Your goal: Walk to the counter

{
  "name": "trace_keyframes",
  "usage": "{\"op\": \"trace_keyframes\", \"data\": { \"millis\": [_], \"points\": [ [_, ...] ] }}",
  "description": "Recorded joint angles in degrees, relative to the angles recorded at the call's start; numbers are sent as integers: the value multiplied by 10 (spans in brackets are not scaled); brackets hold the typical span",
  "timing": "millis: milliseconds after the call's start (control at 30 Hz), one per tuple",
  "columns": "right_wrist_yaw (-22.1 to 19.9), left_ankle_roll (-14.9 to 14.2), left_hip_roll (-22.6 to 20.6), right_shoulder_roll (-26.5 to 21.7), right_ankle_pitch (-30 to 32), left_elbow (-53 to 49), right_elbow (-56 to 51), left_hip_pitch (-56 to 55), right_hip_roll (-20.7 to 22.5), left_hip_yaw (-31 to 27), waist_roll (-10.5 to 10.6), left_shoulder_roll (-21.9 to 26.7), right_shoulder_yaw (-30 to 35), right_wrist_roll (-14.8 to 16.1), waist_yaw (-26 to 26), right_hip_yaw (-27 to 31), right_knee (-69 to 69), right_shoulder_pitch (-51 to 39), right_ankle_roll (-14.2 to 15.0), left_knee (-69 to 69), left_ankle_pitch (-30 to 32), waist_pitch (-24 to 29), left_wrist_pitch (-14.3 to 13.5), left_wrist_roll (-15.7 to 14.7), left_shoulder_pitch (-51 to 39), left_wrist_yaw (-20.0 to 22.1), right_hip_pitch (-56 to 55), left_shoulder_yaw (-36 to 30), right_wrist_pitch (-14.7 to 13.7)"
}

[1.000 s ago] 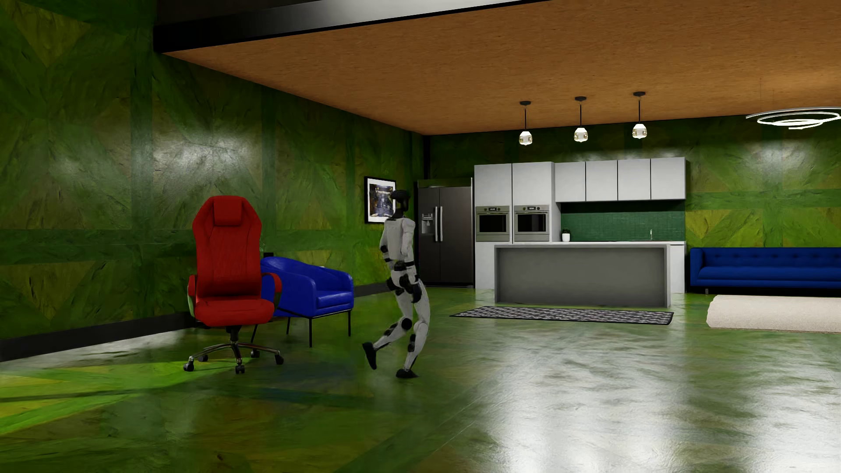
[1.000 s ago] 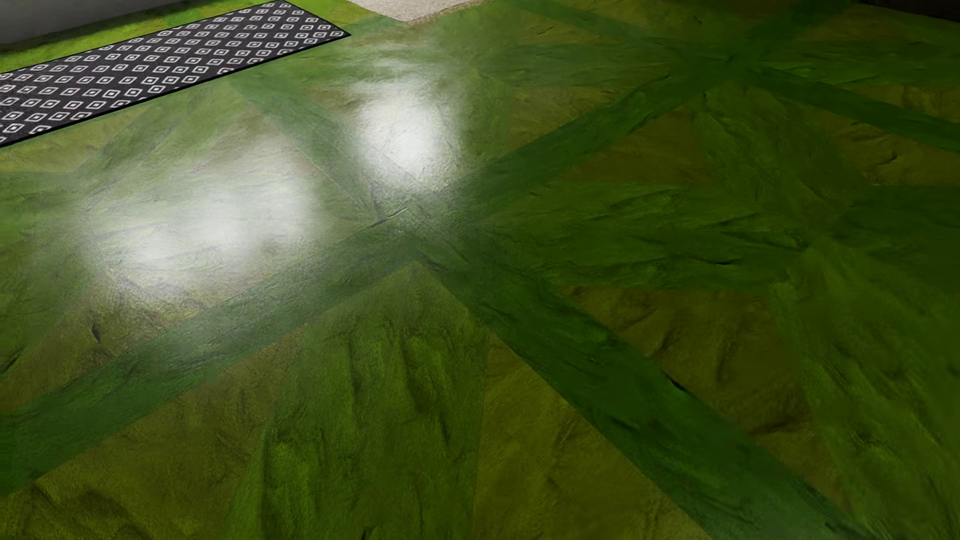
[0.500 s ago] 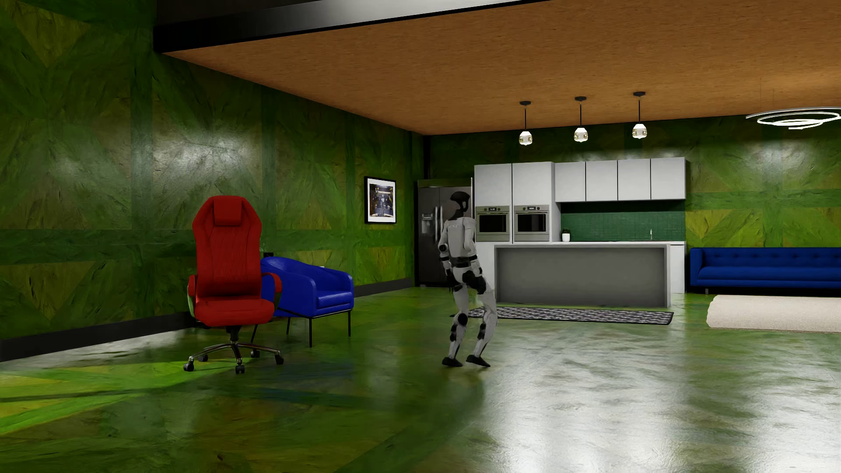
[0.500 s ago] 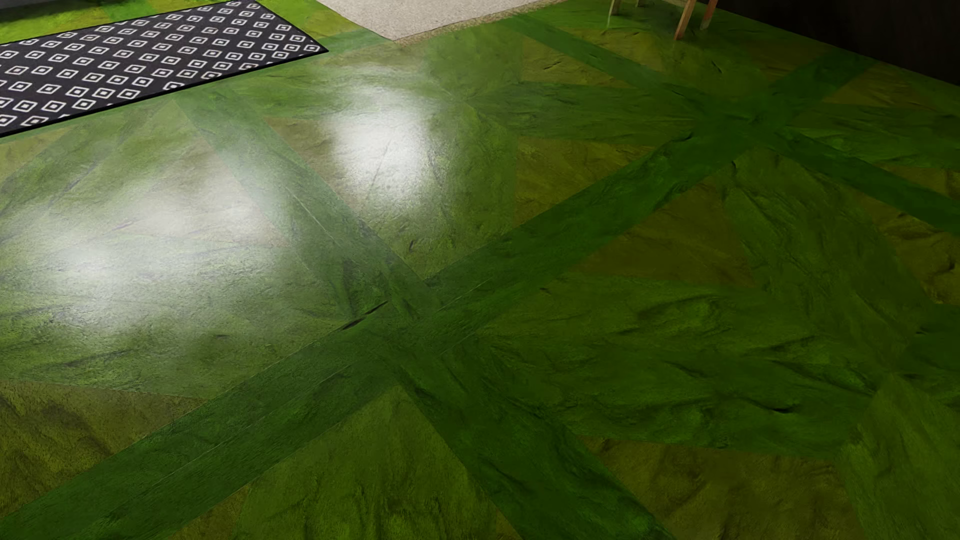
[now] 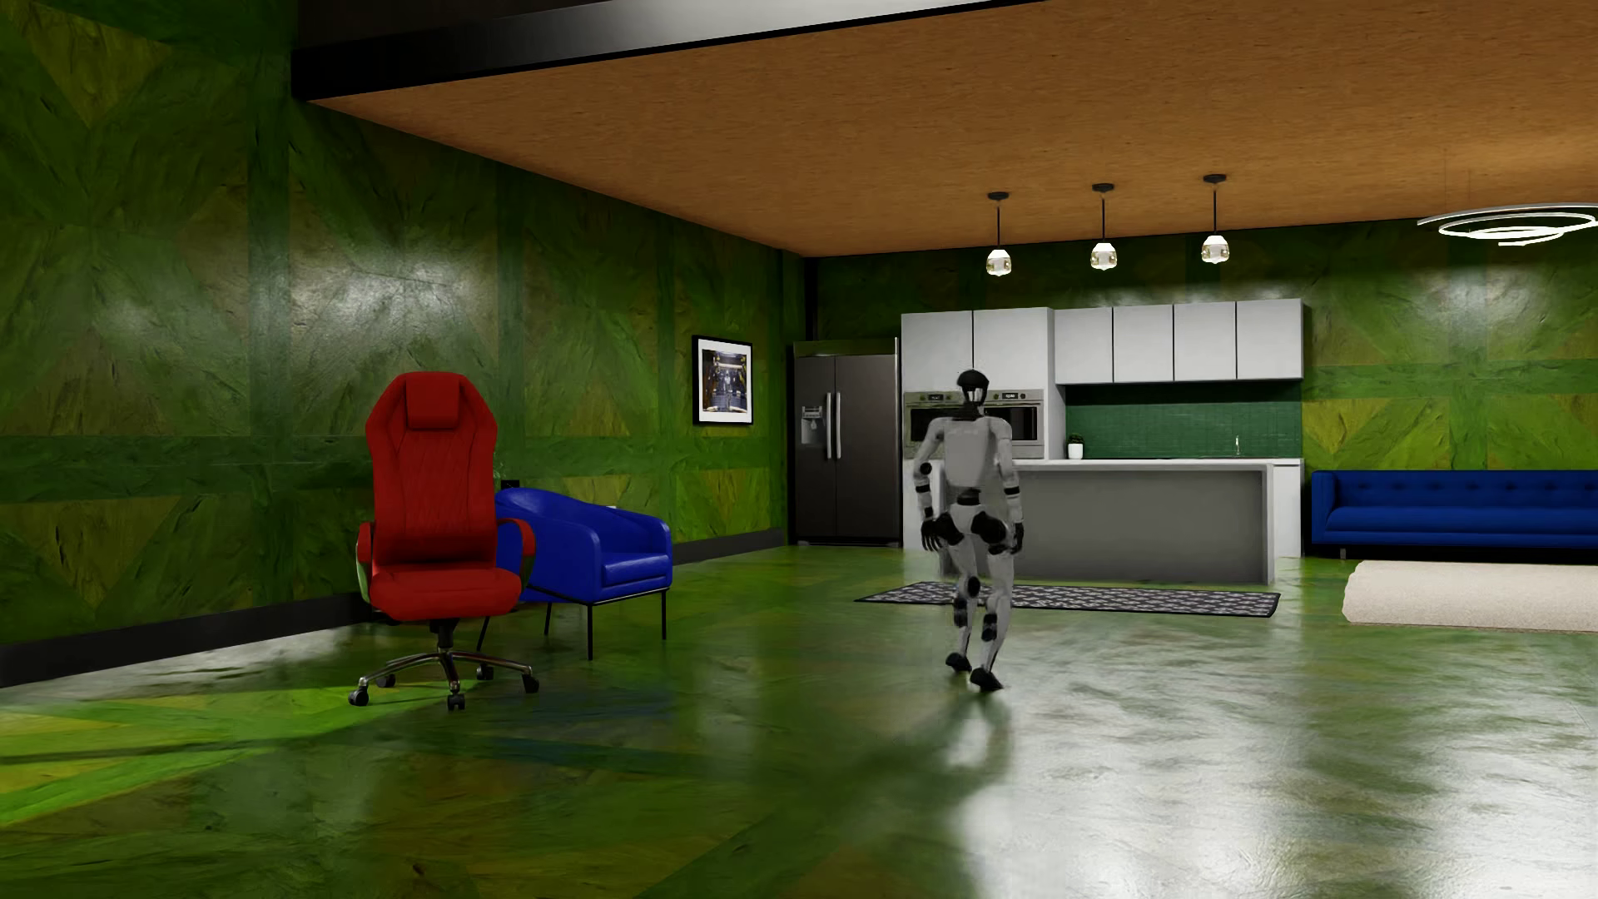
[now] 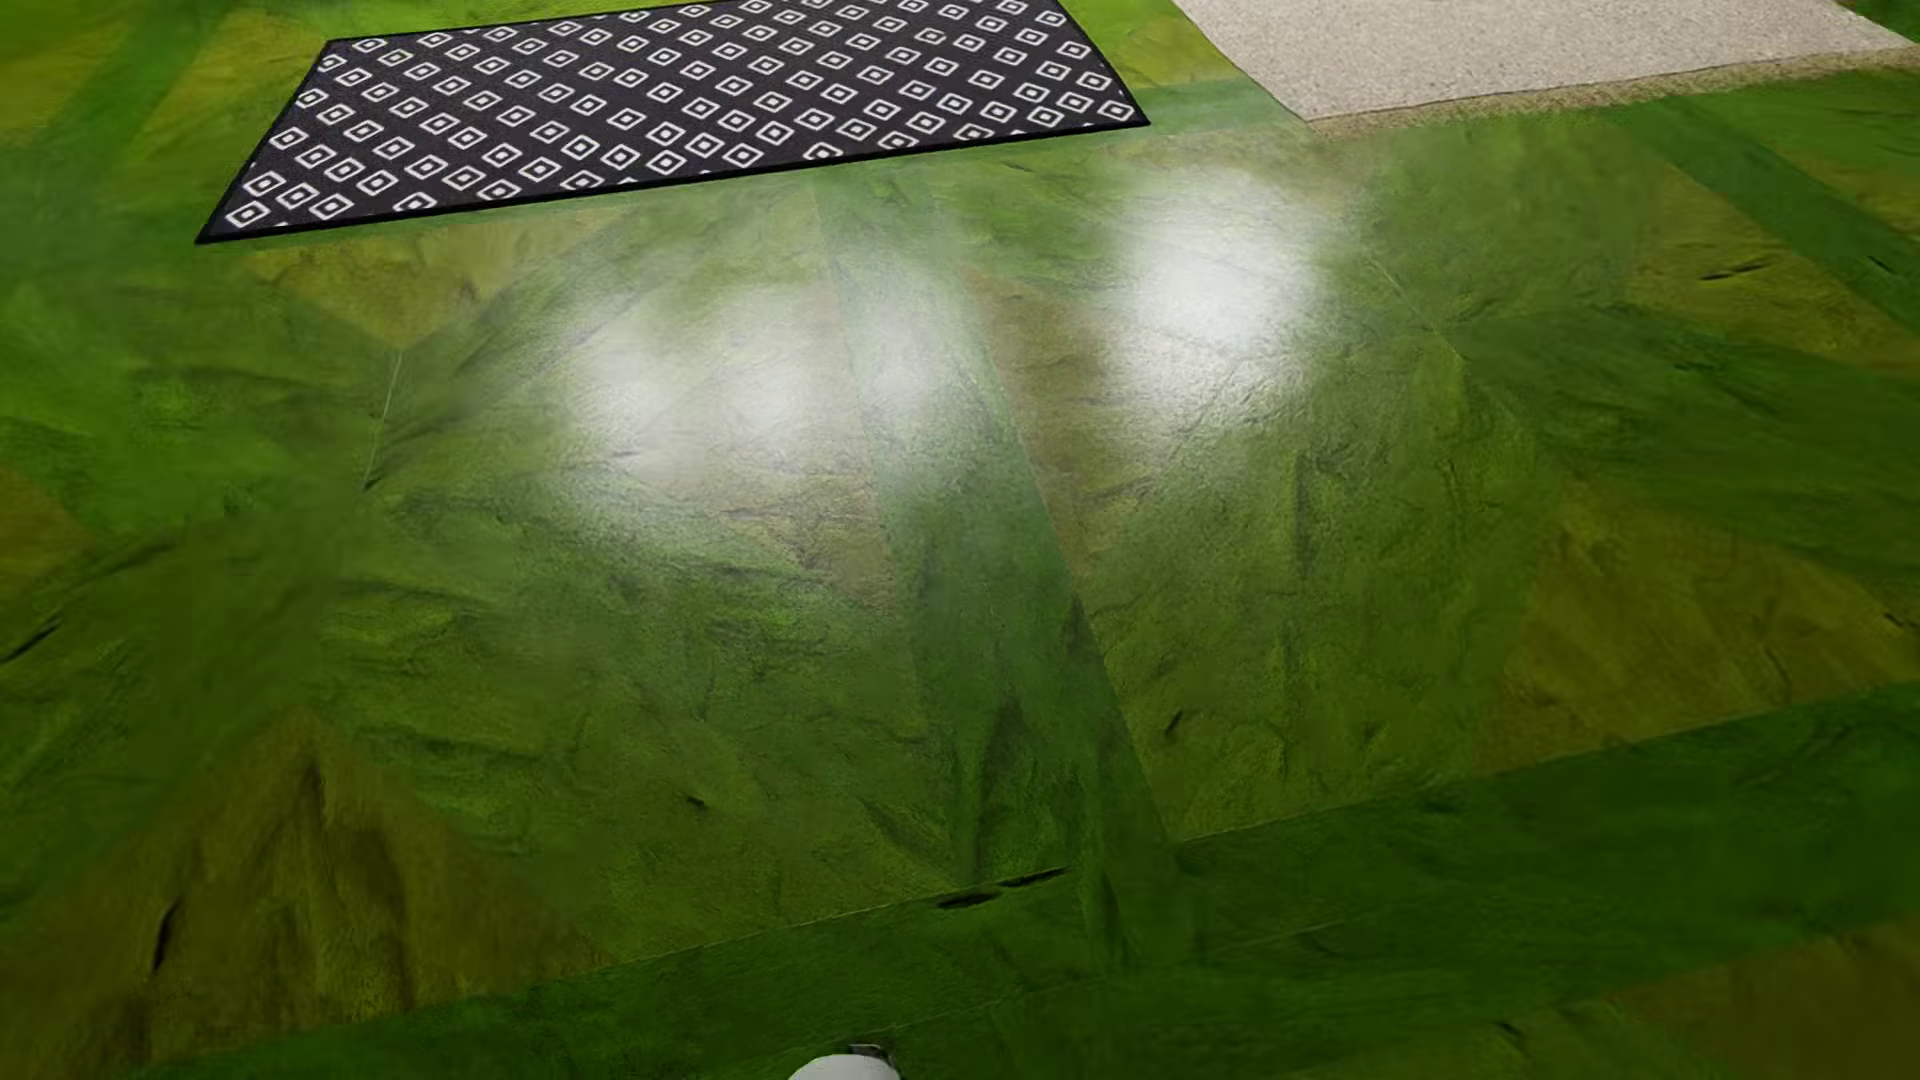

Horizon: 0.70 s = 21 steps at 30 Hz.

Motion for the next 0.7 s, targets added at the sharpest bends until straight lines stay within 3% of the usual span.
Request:
{"op": "trace_keyframes", "data": {
  "millis": [100, 133, 167, 200, 233, 267, 300, 333, 400, 433, 500, 600, 667, 700],
  "points": [
    [0, 0, 50, -27, -16, 28, -29, -68, -4, 0, -7, 16, 8, 0, 102, 0, -10, -32, 0, -138, -211, -5, 0, 0, 46, 0, 91, 0, 0],
    [0, 0, 63, -29, 12, 43, -23, -85, -14, 0, -17, 21, 6, 0, 124, 0, -4, -42, 0, -128, -170, -7, 0, 0, 62, 0, 115, -3, 0],
    [0, 0, 58, -26, 66, 60, -15, -114, -28, 0, -32, 22, -4, 0, 129, 0, 13, -45, 0, -87, -51, -12, 0, 0, 73, 0, 126, -12, 0],
    [0, 0, 33, -19, 147, 79, -2, -134, -43, 0, -53, 23, -15, 0, 119, 0, 56, -42, 0, -35, 29, -17, 0, 0, 73, 0, 116, -32, 0],
    [0, 0, 3, -13, 225, 92, 17, -125, -45, 0, -66, 22, -17, 0, 102, 0, 129, -39, 0, 2, 31, -18, 0, 0, 66, 0, 86, -50, 0],
    [0, 0, -23, -10, 257, 92, 34, -98, -37, 0, -68, 22, -9, 0, 82, 0, 223, -37, 0, 21, 8, -15, 0, 0, 58, 0, 37, -50, 0],
    [0, 0, -53, -8, 227, 84, 42, -54, -33, 0, -70, 19, 4, 0, 58, 0, 319, -40, 0, 20, -13, -7, 0, 0, 49, 0, -17, -31, 0],
    [0, 0, -80, -6, 152, 79, 49, 3, -15, 0, -66, 14, 10, 0, 34, 0, 413, -40, 0, 8, -30, 5, 0, 0, 33, 0, -72, -17, 0],
    [0, 0, -104, 0, 47, 10, 50, 132, 14, 0, -50, 20, 26, 0, -26, 0, 430, -26, 0, -59, -112, 8, 0, 0, 0, 0, -196, -2, 0],
    [0, 0, -95, 0, 29, -30, 48, 204, 31, 0, -36, 23, 28, 0, -61, 0, 381, -20, 0, -95, -153, 15, 0, 0, -14, 0, -237, 25, 0],
    [0, 0, -71, -1, 38, -94, 42, 330, 36, 0, -18, 27, 26, 0, -126, 0, 205, -6, 0, -159, -240, 21, 0, 0, -48, 0, -288, 72, 0],
    [0, 0, -43, -1, 61, -162, 33, 433, 6, 0, -13, 34, 15, 0, -182, 0, -48, 9, 0, -191, -340, 0, 0, 0, -114, 0, -342, 105, 0],
    [0, 0, -11, 1, 51, -189, 43, 493, -1, 0, -11, 35, 9, 0, -207, 0, -10, 15, 0, -171, -336, -8, 0, 0, -120, 0, -375, 129, 0],
    [0, 0, 5, 2, 74, -187, 61, 505, 9, 0, -2, 28, 10, 0, -214, 0, 49, 15, 0, -134, -295, -14, 0, 0, -110, 0, -391, 139, 0]
  ]
}}
